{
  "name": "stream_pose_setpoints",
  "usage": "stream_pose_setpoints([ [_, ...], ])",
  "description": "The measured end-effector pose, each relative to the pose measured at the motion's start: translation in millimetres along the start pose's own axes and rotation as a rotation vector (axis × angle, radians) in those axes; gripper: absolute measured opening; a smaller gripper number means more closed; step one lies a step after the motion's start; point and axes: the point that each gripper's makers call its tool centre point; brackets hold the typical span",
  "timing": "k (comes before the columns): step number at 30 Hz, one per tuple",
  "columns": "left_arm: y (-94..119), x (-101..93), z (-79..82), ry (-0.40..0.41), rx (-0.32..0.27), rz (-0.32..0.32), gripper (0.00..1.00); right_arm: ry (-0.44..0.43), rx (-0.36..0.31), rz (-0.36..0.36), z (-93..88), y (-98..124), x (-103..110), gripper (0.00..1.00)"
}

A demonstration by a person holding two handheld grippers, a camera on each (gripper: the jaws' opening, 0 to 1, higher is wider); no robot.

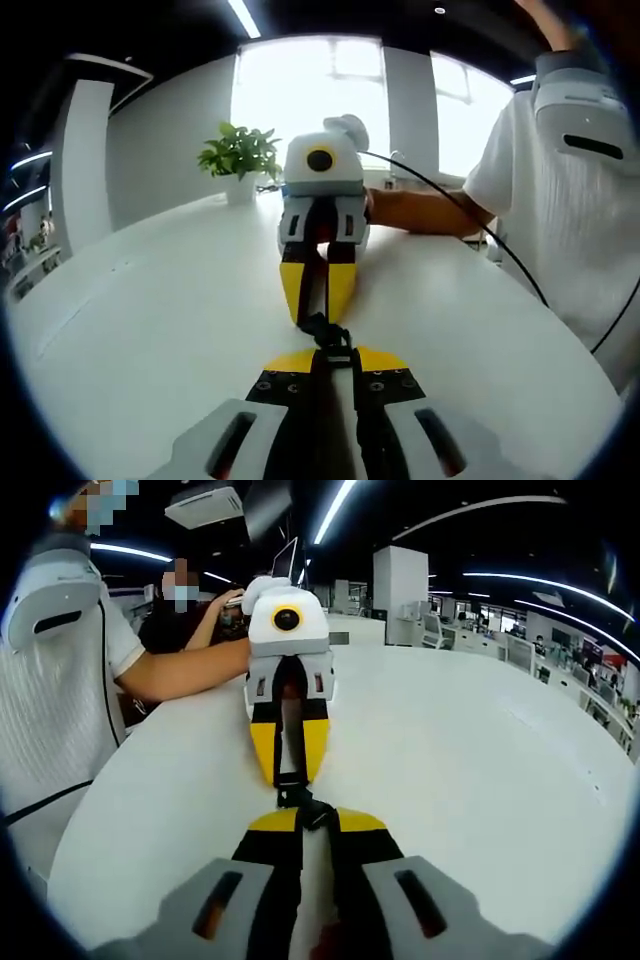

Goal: Snap the two parts of the plastic buckle together until the buckle closes and remains connected.

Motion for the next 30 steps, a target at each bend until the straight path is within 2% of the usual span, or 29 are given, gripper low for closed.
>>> stream_pose_setpoints([
  [30,0.3,-0.5,-1.6,-0.003,0.0,-0.003,0.11,0.012,0.003,-0.006,0.2,-0.8,0.9,0.11],
])
Point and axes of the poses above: the point that each gripper's makers call its tool centre point, and the gripper's own axes: y roughly backward along the fingers, x roughly to its left, z roughly out of its top, and after that the axes turned 14 degrees about -x, right-handed
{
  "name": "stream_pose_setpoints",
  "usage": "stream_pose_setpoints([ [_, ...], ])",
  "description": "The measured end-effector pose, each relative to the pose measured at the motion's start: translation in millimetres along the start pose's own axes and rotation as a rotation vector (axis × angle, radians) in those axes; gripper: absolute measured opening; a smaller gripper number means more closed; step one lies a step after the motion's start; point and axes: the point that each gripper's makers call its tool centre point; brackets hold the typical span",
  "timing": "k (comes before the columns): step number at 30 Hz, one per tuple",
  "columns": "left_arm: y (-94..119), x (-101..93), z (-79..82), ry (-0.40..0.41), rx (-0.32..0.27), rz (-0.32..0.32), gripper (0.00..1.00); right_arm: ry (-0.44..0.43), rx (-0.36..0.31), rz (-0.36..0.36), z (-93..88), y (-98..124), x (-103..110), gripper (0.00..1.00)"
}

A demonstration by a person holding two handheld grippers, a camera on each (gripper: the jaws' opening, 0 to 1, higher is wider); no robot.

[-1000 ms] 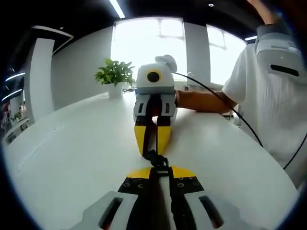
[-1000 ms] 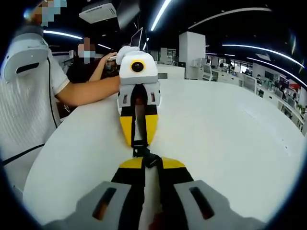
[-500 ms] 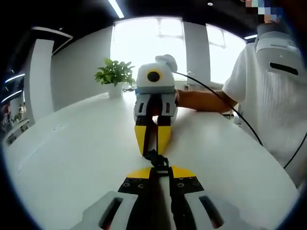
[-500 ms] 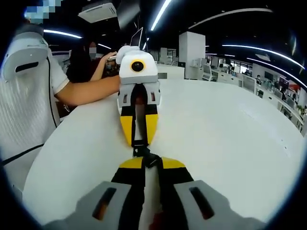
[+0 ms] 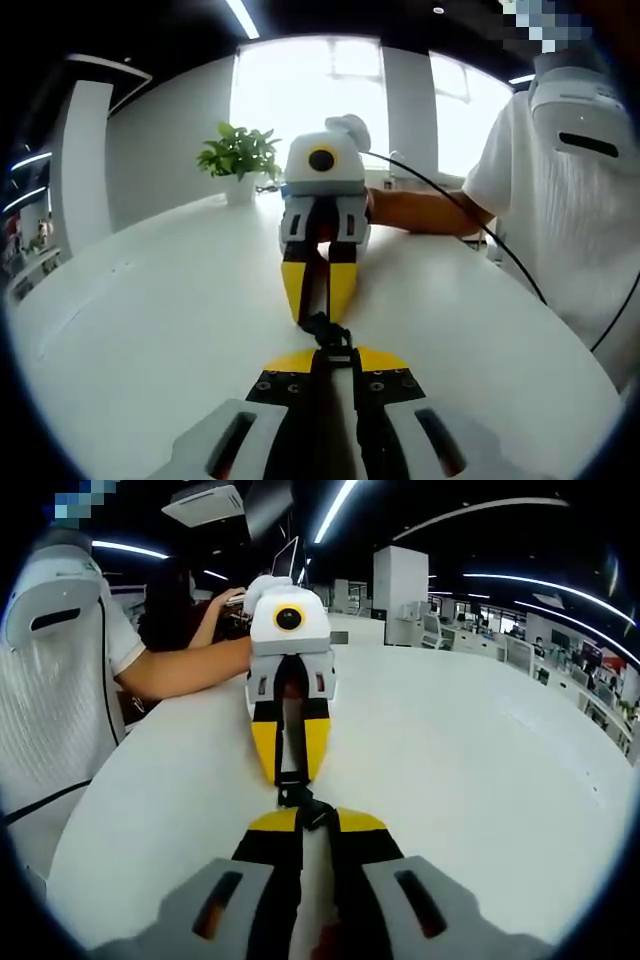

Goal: Snap the two parts of the plastic buckle together until the buckle closes and remains connected.

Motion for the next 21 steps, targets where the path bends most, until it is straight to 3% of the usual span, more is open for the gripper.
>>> stream_pose_setpoints([
  [21,2.4,8.6,-0.7,-0.013,0.009,0.037,0.11,-0.018,0.016,-0.029,-1.3,5.4,0.5,0.11],
])
Point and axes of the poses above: the point that each gripper's makers call its tool centre point, and the gripper's own axes: y roughly backward along the fingers, x roughly to its left, z roughly out of its top, and after that the axes turned 14 degrees about -x, right-handed
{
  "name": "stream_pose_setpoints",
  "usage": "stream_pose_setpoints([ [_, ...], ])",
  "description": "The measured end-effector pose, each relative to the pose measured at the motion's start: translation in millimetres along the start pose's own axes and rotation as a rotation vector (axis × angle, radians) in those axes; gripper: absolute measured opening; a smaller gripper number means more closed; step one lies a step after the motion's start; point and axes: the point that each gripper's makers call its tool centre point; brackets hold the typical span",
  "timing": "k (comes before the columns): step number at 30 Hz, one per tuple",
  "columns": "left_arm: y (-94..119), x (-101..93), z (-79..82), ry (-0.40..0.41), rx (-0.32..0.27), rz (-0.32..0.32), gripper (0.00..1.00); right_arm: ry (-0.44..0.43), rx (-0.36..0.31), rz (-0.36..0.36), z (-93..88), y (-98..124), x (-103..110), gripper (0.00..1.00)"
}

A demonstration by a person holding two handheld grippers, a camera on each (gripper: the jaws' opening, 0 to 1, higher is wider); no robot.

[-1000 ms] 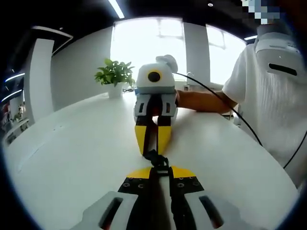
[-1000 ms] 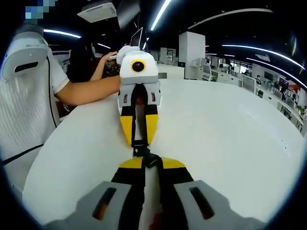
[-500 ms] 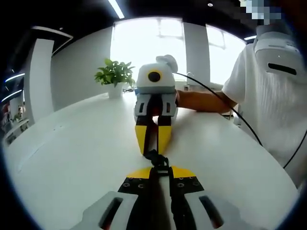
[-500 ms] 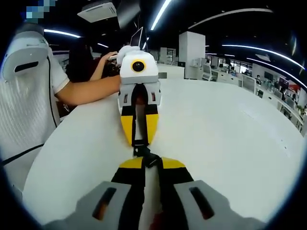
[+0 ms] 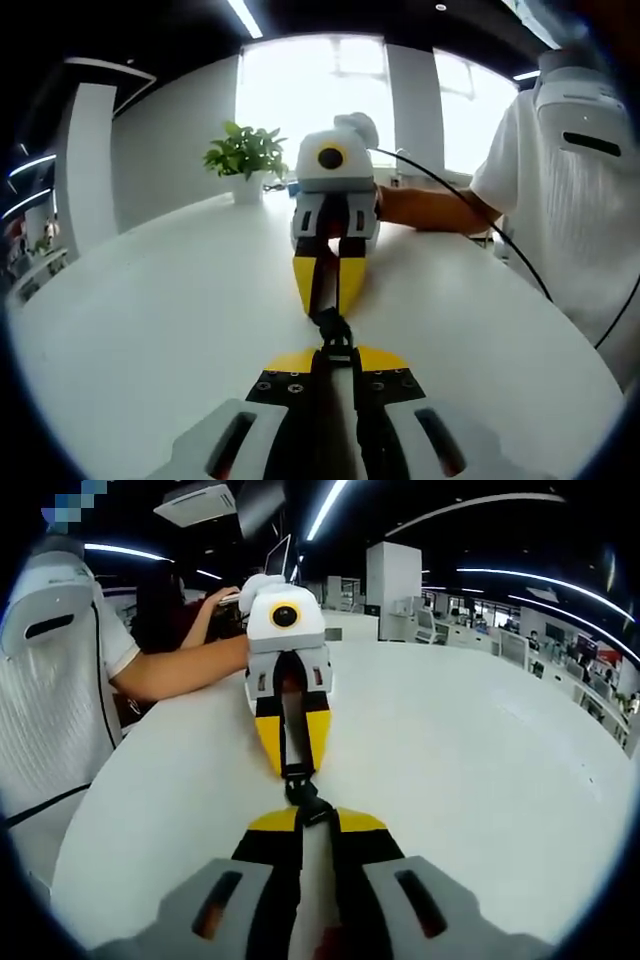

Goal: Snap the two parts of the plastic buckle together until the buckle closes and remains connected.

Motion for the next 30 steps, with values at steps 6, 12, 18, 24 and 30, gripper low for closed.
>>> stream_pose_setpoints([
  [6,1.6,3.4,-0.5,-0.006,0.004,0.017,0.11,0.009,0.005,0.001,-1.1,2.2,1.1,0.11],
  [12,3.7,6.5,-0.8,-0.005,0.005,0.033,0.11,0.01,0.004,0.01,-1.7,2.0,2.1,0.11],
  [18,4.1,6.7,-0.6,-0.004,0.005,0.033,0.11,0.012,0.003,0.01,-1.6,1.7,1.4,0.11],
  [24,4.3,6.1,-0.4,-0.003,0.004,0.031,0.11,0.017,0.0,0.014,-1.0,1.2,1.2,0.11],
  [30,2.2,4.0,0.4,-0.005,0.001,0.021,0.11,0.019,-0.004,0.03,-0.3,-0.8,3.3,0.11],
])
Point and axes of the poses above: the point that each gripper's makers call its tool centre point, and the gripper's own axes: y roughly backward along the fingers, x roughly to its left, z roughly out of its top, and after that the axes turned 14 degrees about -x, right-handed
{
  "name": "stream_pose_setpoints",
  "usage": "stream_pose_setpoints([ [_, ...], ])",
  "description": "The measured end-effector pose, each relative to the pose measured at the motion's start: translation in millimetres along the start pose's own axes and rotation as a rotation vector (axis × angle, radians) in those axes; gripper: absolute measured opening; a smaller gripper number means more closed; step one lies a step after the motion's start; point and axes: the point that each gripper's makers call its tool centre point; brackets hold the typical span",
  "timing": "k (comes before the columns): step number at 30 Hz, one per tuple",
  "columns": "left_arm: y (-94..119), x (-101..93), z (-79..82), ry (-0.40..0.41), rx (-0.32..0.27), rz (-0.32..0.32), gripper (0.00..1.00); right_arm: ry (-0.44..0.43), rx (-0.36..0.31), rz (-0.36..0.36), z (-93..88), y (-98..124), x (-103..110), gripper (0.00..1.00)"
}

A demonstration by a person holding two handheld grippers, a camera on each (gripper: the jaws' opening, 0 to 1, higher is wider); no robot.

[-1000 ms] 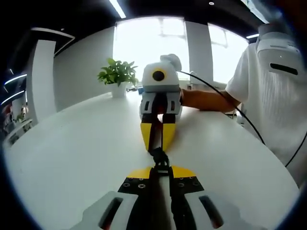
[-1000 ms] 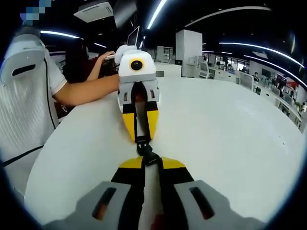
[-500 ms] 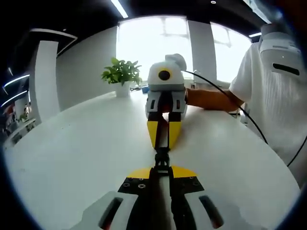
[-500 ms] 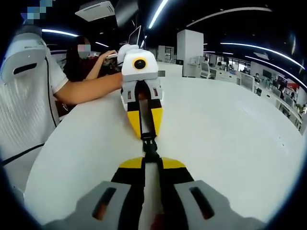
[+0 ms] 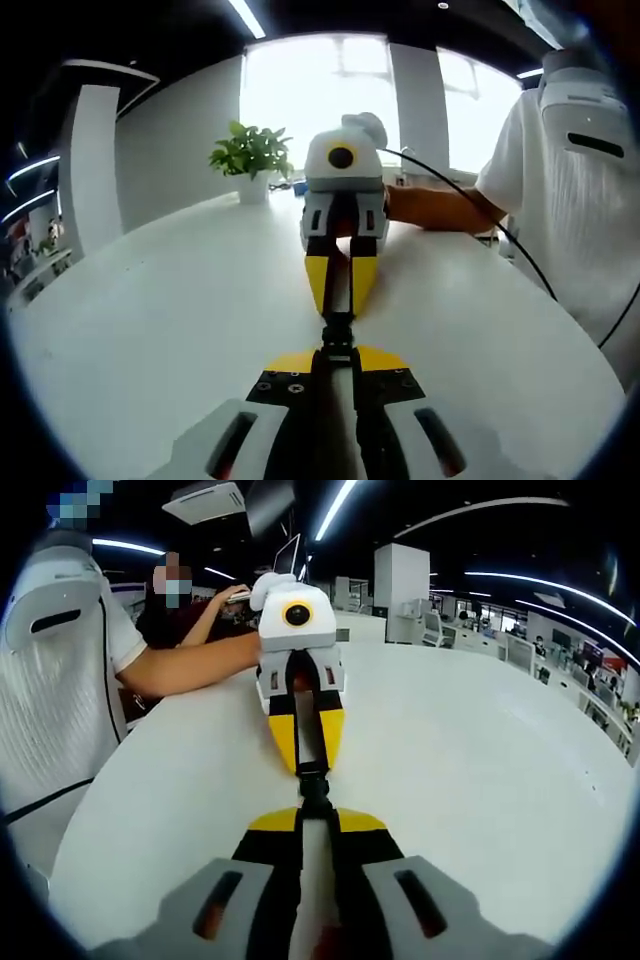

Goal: Snap the two parts of the plastic buckle together until the buckle closes and remains connected.

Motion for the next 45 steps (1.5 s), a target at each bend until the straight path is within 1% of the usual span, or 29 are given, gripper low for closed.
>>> stream_pose_setpoints([
  [9,0.1,-0.7,0.0,0.011,0.0,0.001,0.11,0.001,-0.004,0.004,0.4,-0.5,-0.9,0.11],
  [21,-0.6,-1.1,-0.1,-0.001,0.006,-0.004,0.1,-0.002,-0.009,0.012,0.7,-1.2,-0.2,0.11],
  [26,-0.9,-1.9,-0.3,0.002,0.007,-0.007,0.1,0.004,-0.011,0.033,2.0,-4.7,2.0,0.11],
  [45,-1.7,-3.4,0.2,0.008,-0.004,-0.042,0.09,-0.001,-0.023,0.103,3.2,-5.9,3.2,0.1],
])
Point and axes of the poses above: the point that each gripper's makers call its tool centre point, and the gripper's own axes: y roughly backward along the fingers, x roughly to its left, z roughly out of its top, and after that the axes turned 14 degrees about -x, right-handed
